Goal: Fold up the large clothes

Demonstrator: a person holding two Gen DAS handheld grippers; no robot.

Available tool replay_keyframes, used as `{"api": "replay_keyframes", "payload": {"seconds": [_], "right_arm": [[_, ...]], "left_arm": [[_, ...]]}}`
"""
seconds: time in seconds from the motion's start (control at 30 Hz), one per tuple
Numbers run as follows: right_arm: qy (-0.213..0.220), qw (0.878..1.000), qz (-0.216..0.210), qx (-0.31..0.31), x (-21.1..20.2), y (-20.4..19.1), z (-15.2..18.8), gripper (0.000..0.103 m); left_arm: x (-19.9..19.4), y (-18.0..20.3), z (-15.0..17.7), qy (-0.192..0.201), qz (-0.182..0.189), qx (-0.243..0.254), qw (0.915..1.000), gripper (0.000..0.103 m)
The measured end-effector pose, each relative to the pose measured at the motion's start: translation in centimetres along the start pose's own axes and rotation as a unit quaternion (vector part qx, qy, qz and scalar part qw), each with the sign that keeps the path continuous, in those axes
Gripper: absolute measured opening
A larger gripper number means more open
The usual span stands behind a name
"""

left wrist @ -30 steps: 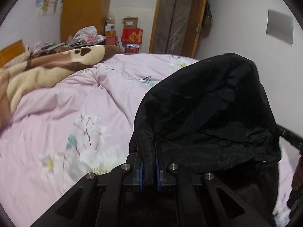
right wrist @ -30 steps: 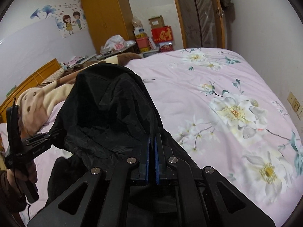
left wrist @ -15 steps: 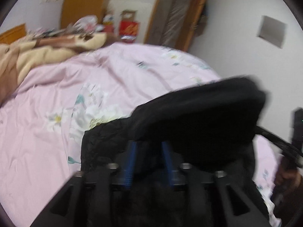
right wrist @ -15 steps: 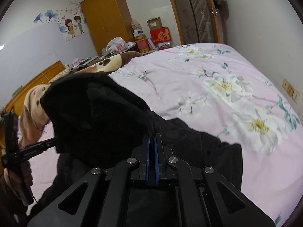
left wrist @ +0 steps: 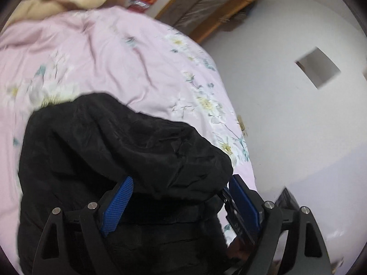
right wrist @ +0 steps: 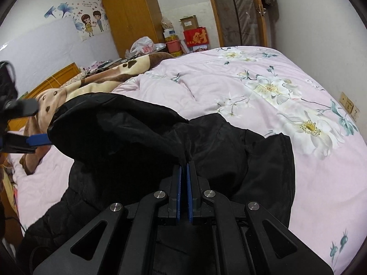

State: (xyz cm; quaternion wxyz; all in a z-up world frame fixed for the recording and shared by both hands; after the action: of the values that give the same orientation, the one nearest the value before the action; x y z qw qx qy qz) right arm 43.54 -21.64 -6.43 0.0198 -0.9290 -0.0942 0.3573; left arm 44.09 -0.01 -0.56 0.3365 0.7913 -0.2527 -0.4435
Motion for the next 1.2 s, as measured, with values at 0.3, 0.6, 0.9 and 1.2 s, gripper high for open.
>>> {"api": "replay_keyframes", "payload": {"seconds": [0.3, 0.6, 0.9, 1.2], "right_arm": [[-0.010, 1.000, 0.015, 0.000, -0.2, 1.0, 1.5, 0.004], [-0.008, 1.000, 0.009, 0.007, -0.4, 0.7, 1.6, 0.004], [-0.007, 1.000, 0.000, 0.006, -0.8, -0.5, 2.1, 0.004], [-0.016, 0.999, -0.005, -0.031, -1.1, -2.2, 2.6, 0.004]], "left_arm": [[2.9, -3.0, 1.3, -0.011, -0.004, -0.140, 0.9901, 0.071], [2.3, -2.7, 1.7, 0.021, 0.031, -0.180, 0.9830, 0.081], [3.5, -2.7, 2.3, 0.037, 0.034, -0.207, 0.9769, 0.073], [1.6, -0.9, 0.0, 0.058, -0.006, -0.108, 0.9924, 0.006]]}}
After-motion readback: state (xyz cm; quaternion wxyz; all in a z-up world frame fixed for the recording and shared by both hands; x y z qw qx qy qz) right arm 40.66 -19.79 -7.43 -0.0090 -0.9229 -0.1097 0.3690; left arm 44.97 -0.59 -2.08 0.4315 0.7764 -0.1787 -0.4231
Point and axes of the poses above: each gripper's, at about its wrist camera, not at the fingertips, and x roughly the way its jaws point, y to its right, z to its underside, the point moved 2 cm from there along x, roughly the way its jaws point, and after that the axes turned 10 degrees about z, right-handed, at the moved point
